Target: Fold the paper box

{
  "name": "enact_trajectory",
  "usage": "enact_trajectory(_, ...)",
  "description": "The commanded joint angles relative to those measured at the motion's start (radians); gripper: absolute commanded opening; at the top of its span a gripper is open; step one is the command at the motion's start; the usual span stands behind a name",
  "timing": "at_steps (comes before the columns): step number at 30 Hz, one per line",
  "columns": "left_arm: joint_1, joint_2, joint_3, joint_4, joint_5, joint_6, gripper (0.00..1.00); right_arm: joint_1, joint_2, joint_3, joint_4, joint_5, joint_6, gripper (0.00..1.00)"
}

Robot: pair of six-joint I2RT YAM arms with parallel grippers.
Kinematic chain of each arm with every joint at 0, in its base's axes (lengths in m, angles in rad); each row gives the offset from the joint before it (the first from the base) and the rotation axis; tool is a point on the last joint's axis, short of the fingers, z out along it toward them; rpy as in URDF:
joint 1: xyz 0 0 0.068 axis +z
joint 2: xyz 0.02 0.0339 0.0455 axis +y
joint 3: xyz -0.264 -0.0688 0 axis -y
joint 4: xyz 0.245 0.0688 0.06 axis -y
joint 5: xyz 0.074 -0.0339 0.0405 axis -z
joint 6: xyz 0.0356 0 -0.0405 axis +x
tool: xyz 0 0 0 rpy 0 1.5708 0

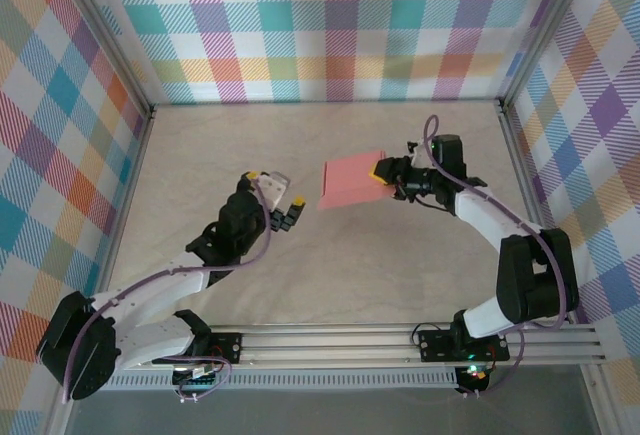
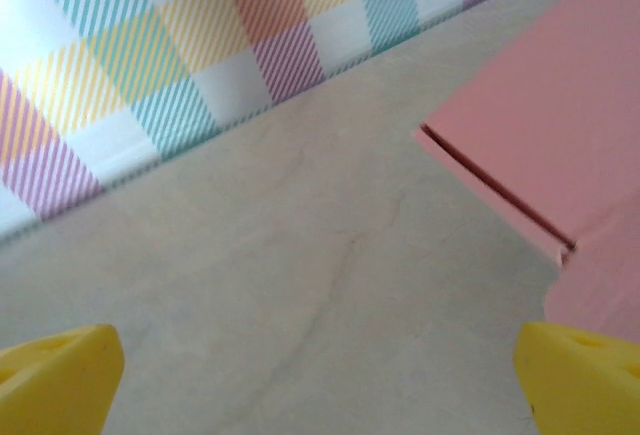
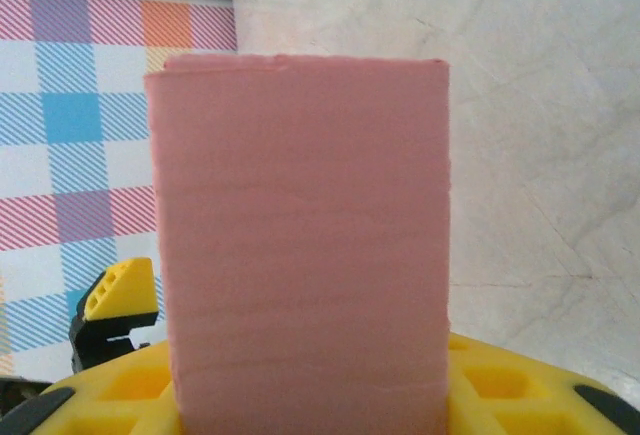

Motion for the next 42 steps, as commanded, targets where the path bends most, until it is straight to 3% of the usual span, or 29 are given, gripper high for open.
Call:
enact_trajectory(1,-0.084,0.066,0.009,0.183,-0.127,0.321,1.00,-0.039,-0.021,0.036,-0.058,-0.074,-0.017,0.44)
enact_trajectory(6,-0.224,0.229,-0.024,0.521,-0.317,0.614,1.00,-0.084,-0.008,0.052,-0.035,-0.130,0.006,0.44)
enact_trajectory(17,-0.299,0.594,0.007,1.080,-0.353,1.013,1.00,-0.093,-0.038,0.022,0.004,-0.186,0.053,0.44)
enact_trajectory(26,-0.291,0.675,0.083,1.080,-0.322,1.007,0.95,-0.093,-0.078,-0.029,0.036,-0.209,0.093,0.44)
enact_trajectory(34,-0.291,0.684,0.084,1.079,-0.309,1.009,0.77,-0.093,-0.091,-0.037,0.049,-0.217,0.108,0.44)
enact_trajectory(42,-0.294,0.653,0.076,1.023,-0.303,0.960,0.67,-0.093,-0.097,-0.044,0.047,-0.216,0.108,0.44)
